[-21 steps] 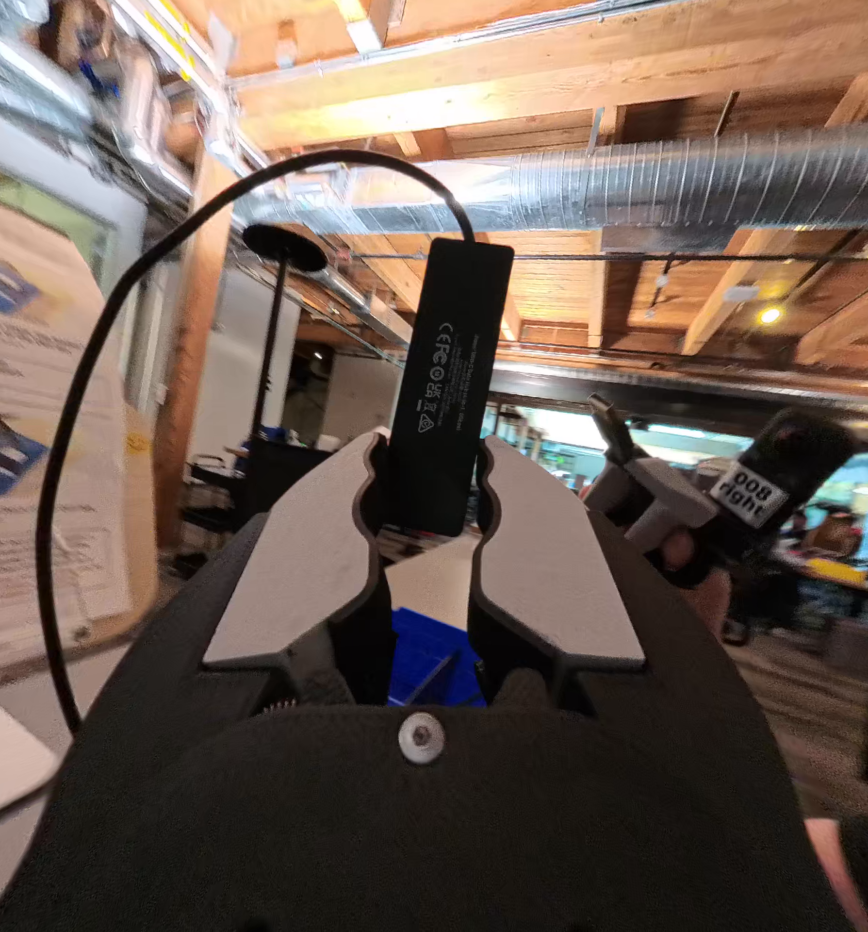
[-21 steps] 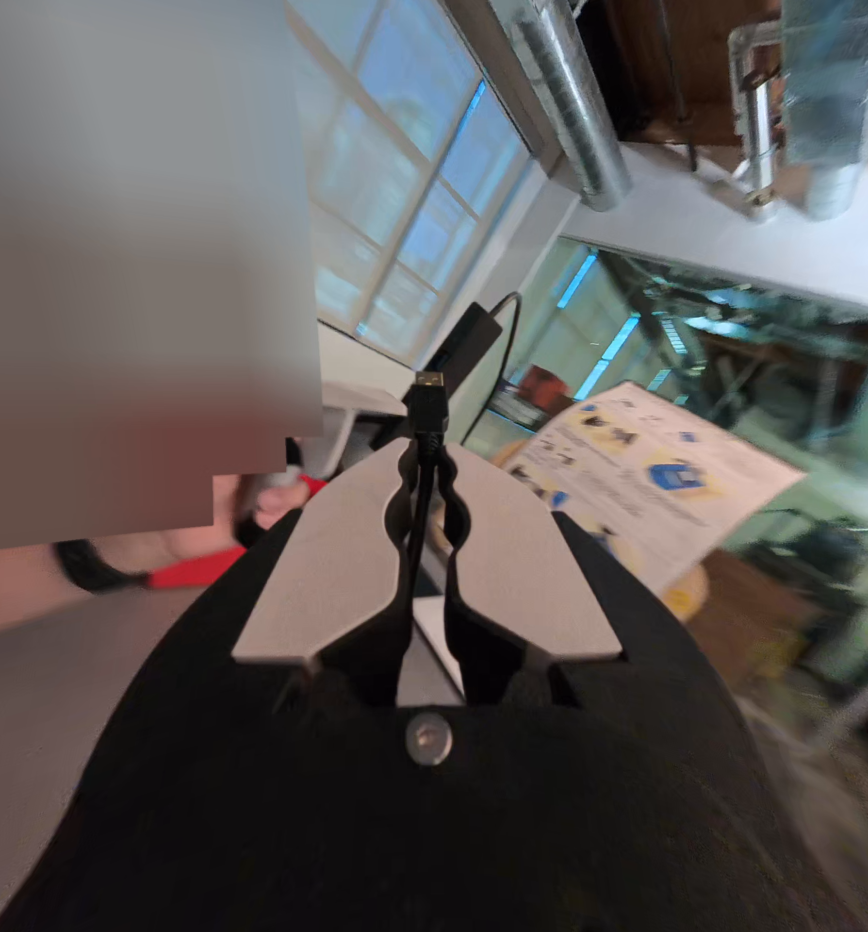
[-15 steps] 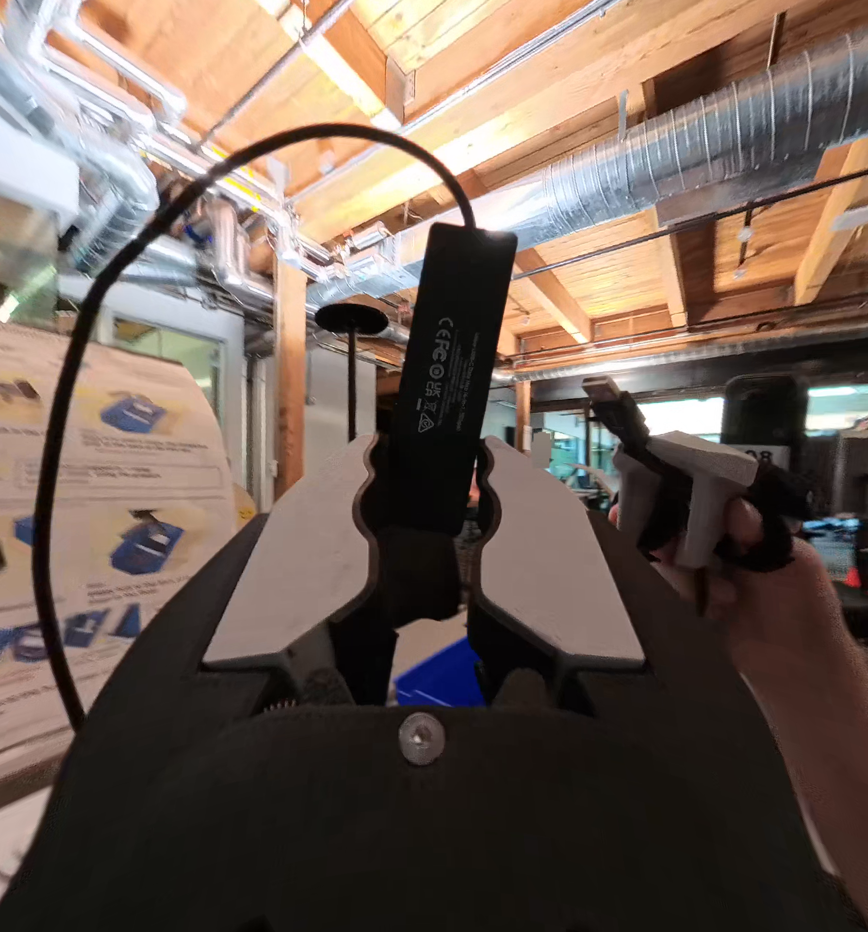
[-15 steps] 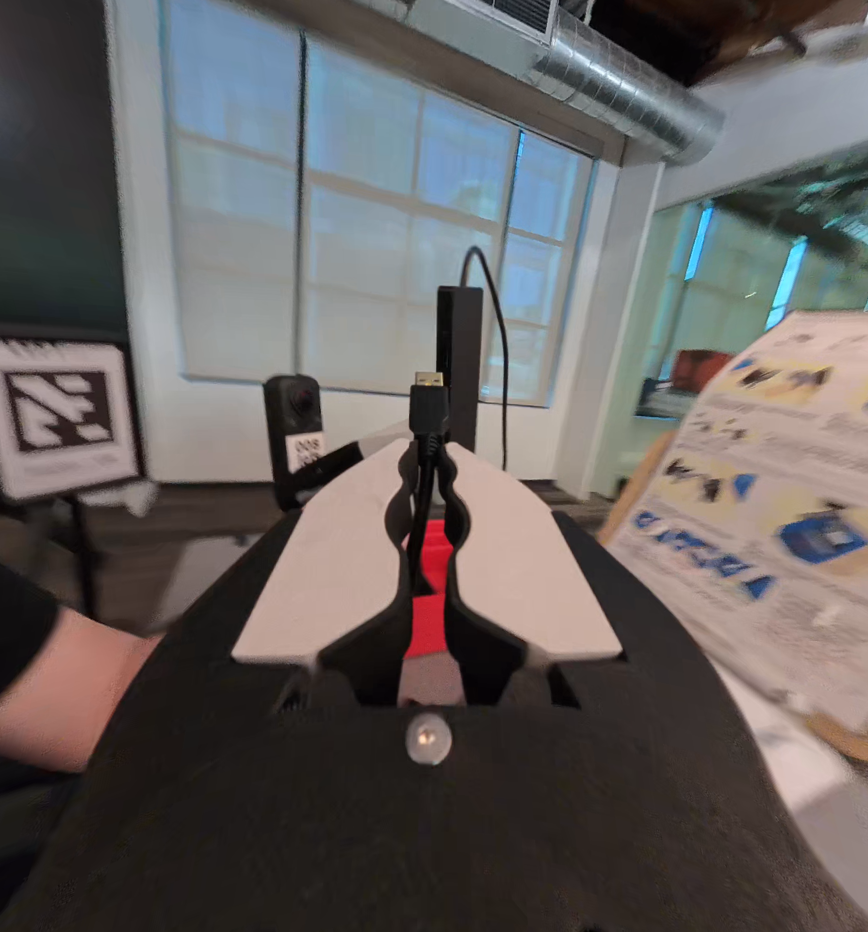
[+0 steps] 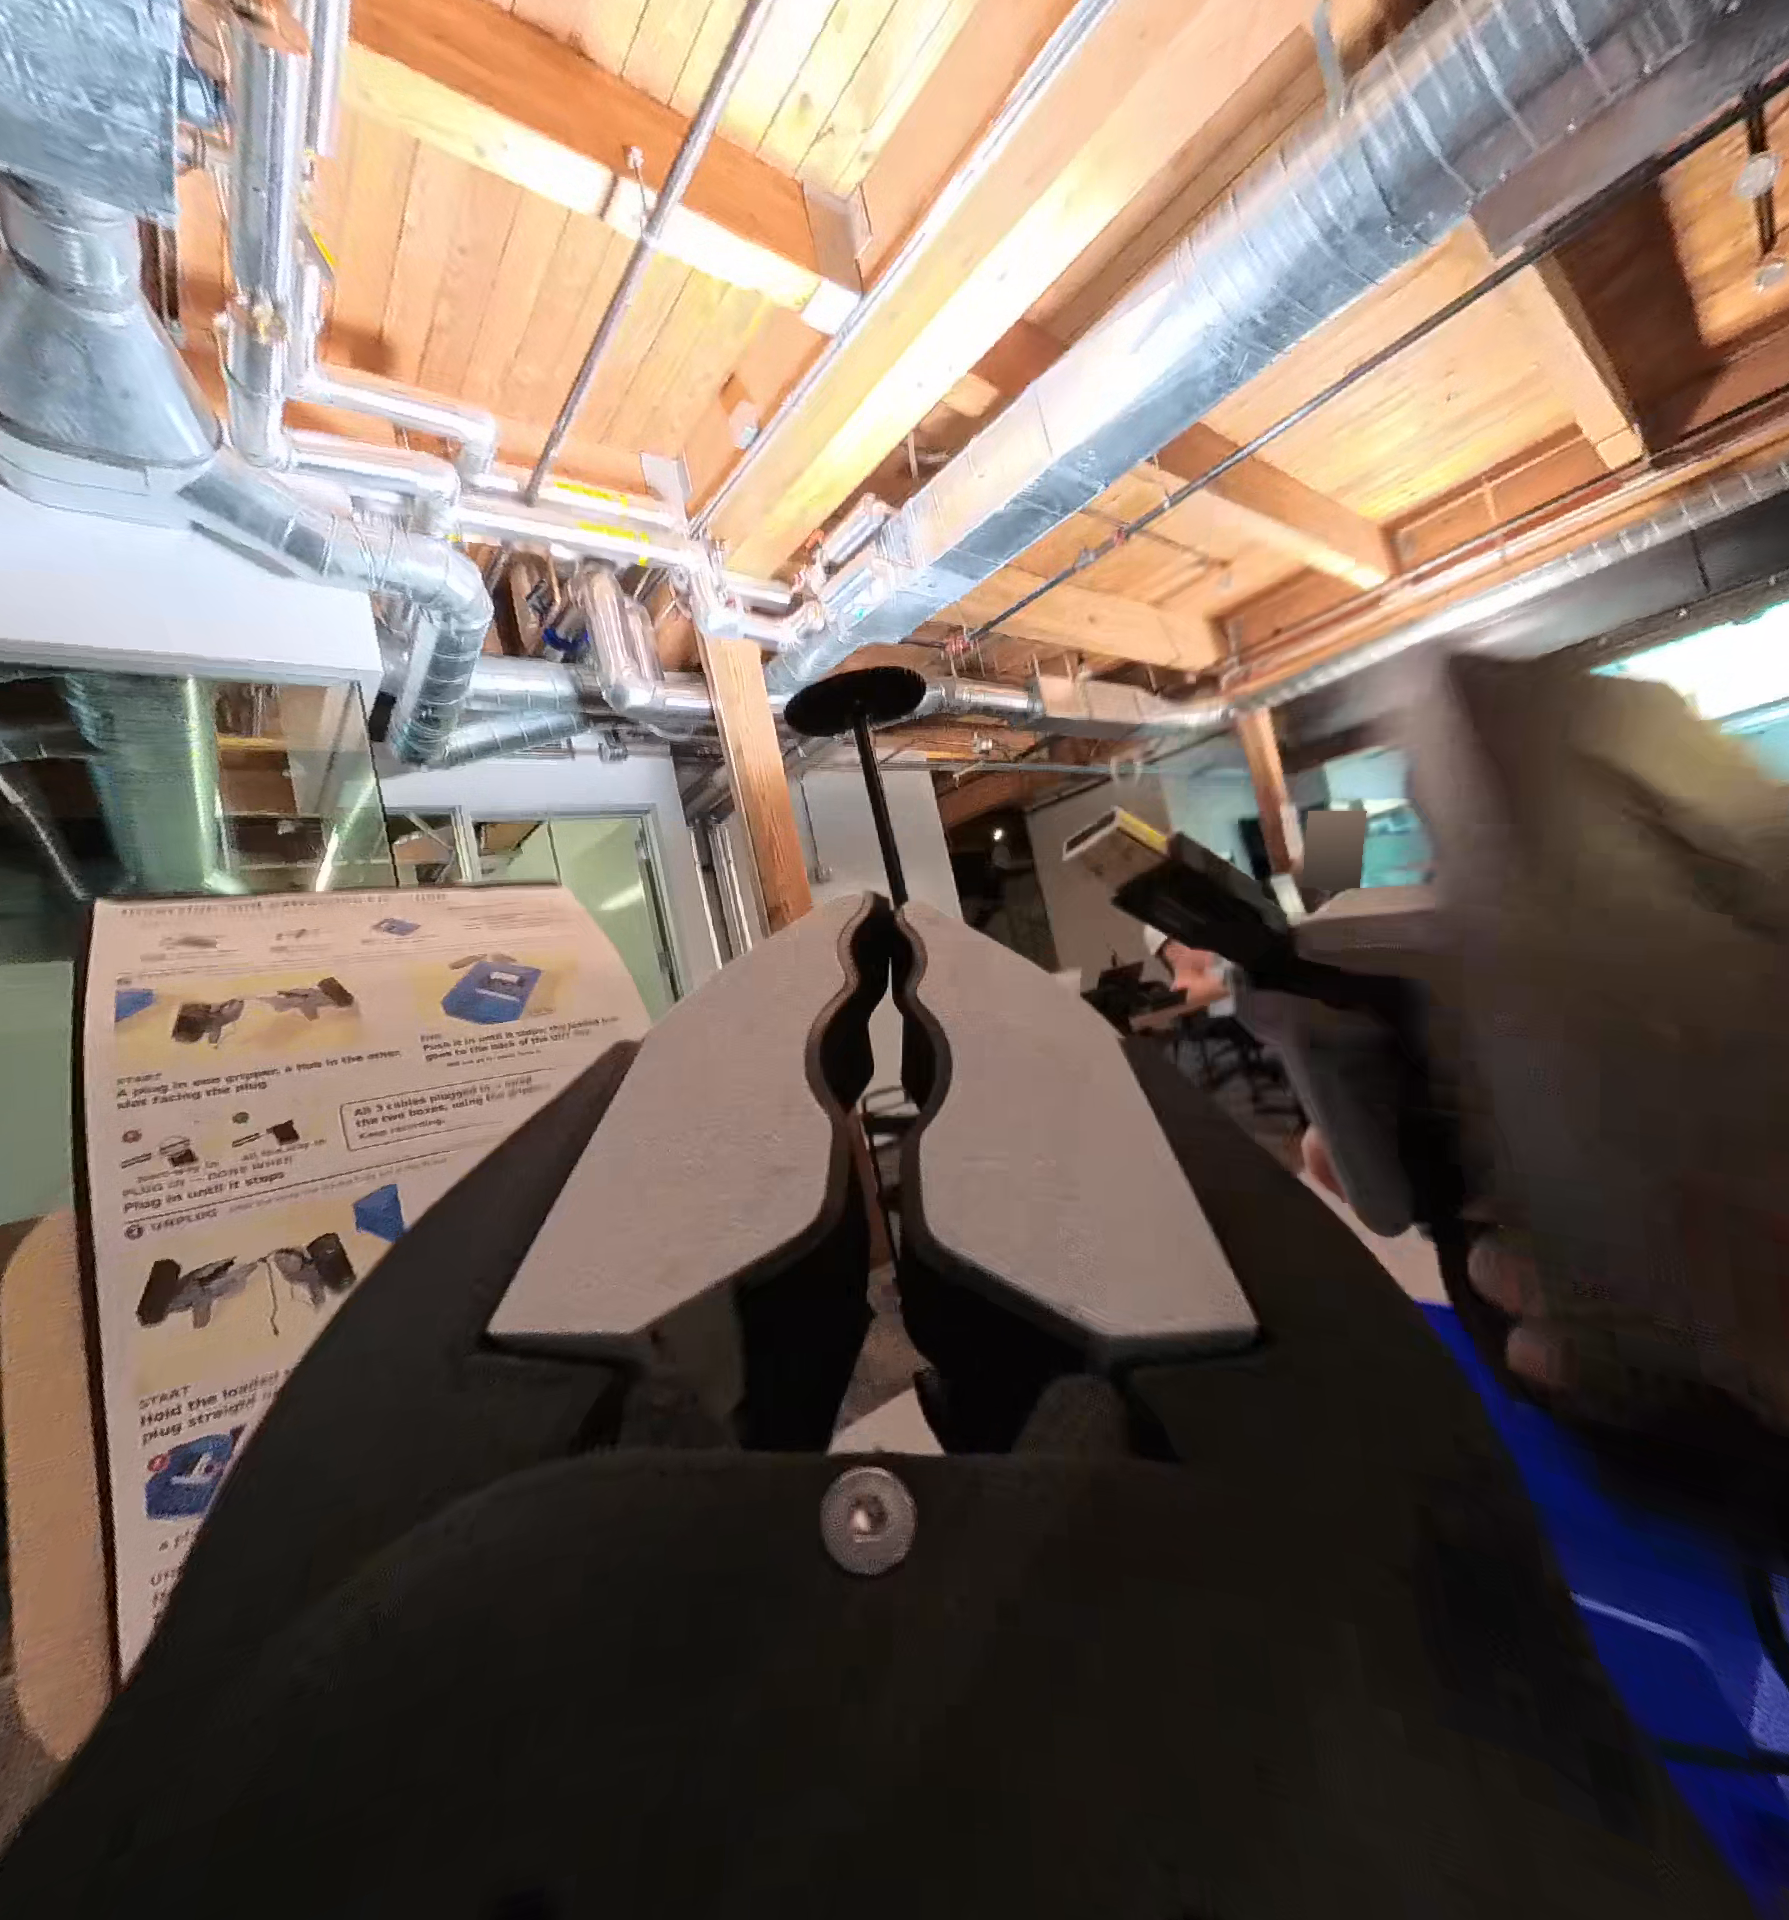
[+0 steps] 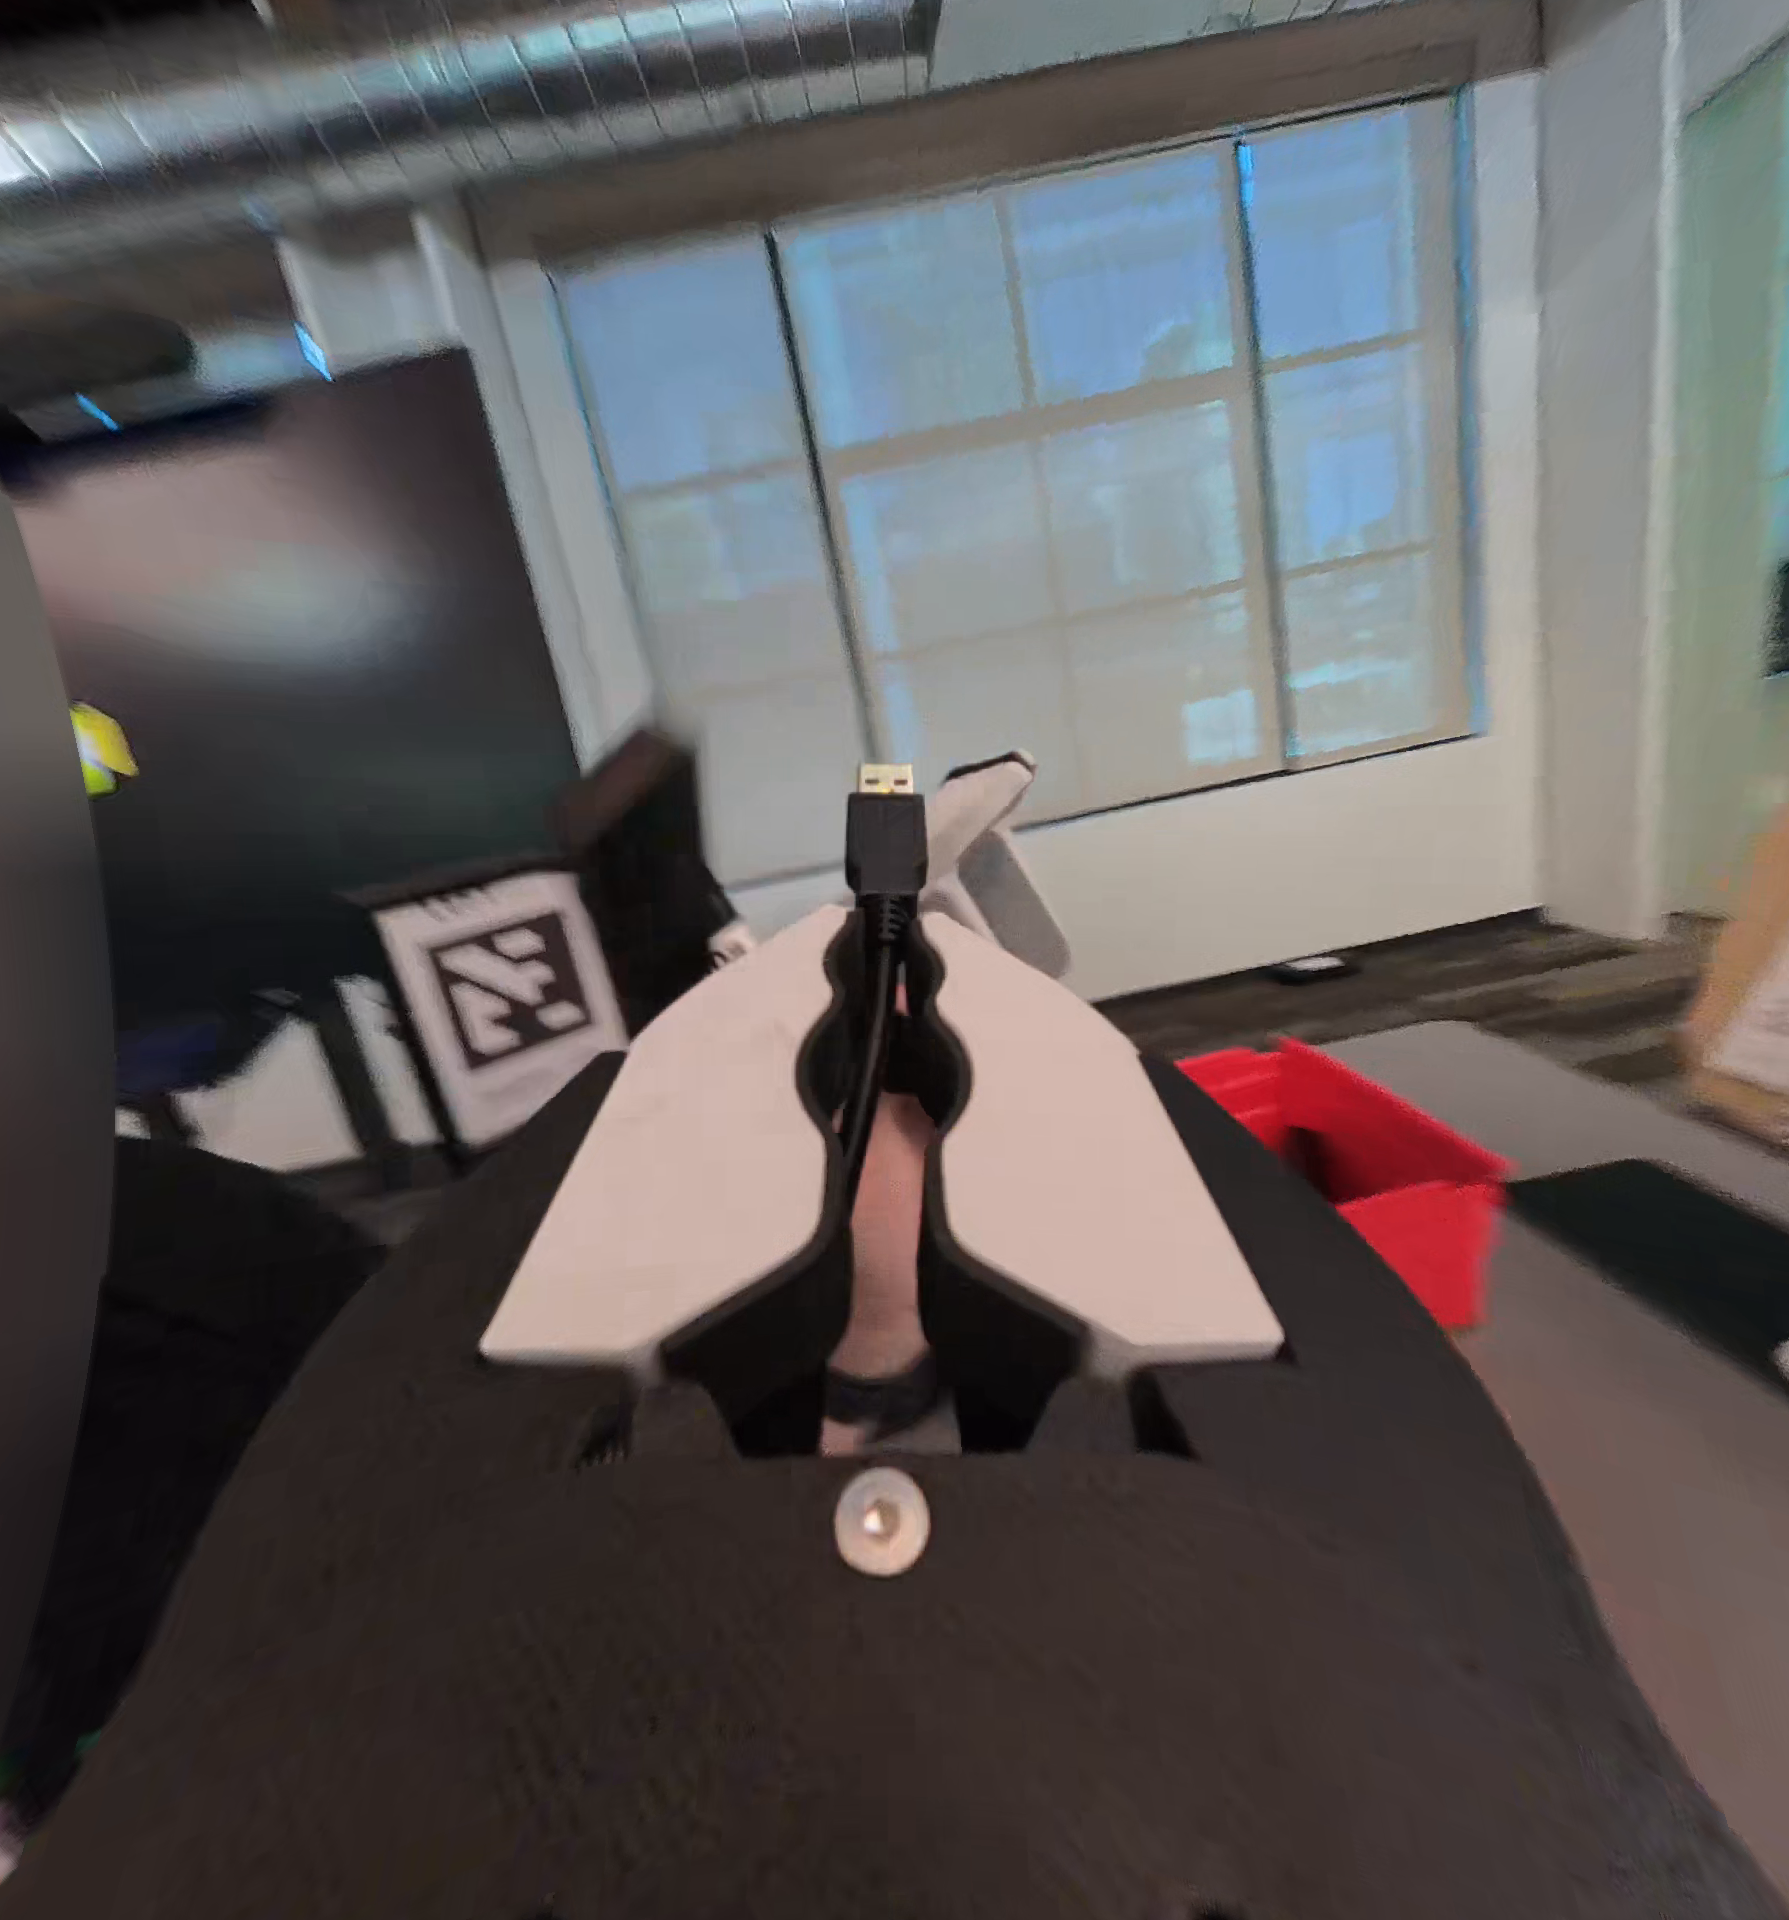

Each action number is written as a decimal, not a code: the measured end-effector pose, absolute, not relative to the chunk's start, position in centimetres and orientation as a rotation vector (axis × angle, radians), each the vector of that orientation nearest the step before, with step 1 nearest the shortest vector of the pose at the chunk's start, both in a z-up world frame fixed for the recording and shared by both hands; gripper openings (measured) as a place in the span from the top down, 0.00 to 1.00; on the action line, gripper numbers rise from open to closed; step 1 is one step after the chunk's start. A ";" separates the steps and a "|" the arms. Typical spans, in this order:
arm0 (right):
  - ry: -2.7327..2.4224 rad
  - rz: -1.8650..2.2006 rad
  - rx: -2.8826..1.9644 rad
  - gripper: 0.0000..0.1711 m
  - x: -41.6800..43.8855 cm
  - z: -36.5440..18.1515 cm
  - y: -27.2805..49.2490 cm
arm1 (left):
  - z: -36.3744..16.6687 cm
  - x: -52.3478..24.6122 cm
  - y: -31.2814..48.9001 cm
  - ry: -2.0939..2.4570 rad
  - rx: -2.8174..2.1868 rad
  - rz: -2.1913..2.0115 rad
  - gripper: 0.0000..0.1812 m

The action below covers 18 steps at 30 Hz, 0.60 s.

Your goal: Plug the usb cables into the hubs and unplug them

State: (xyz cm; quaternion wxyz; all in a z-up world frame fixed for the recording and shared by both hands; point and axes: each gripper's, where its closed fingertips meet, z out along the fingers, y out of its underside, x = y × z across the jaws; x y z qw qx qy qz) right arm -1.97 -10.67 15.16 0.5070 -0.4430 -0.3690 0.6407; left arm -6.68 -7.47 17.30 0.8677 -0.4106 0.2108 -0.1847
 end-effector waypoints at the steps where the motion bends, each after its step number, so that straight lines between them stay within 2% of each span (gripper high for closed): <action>1: -0.907 1.444 -1.070 0.96 -1.8 15.1 -10.6 | 17.2 -6.7 -7.0 0.430 -0.903 -0.376 1.00; 5: -0.932 1.130 -1.130 0.96 -0.7 14.8 -9.3 | 12.6 -5.2 -3.2 0.428 -1.371 -0.446 1.00; 8: -0.930 0.907 -1.156 0.96 1.4 14.9 -7.3 | 10.7 -6.2 -0.9 0.464 -1.469 -0.362 1.00; 14: -0.951 0.927 -1.241 0.96 2.6 13.8 -5.4 | 5.9 -6.2 2.3 0.507 -1.734 -0.506 1.00; 18: -1.038 0.767 -1.356 0.96 2.2 11.2 -3.4 | -0.7 -6.7 4.0 0.657 -2.007 -0.305 1.00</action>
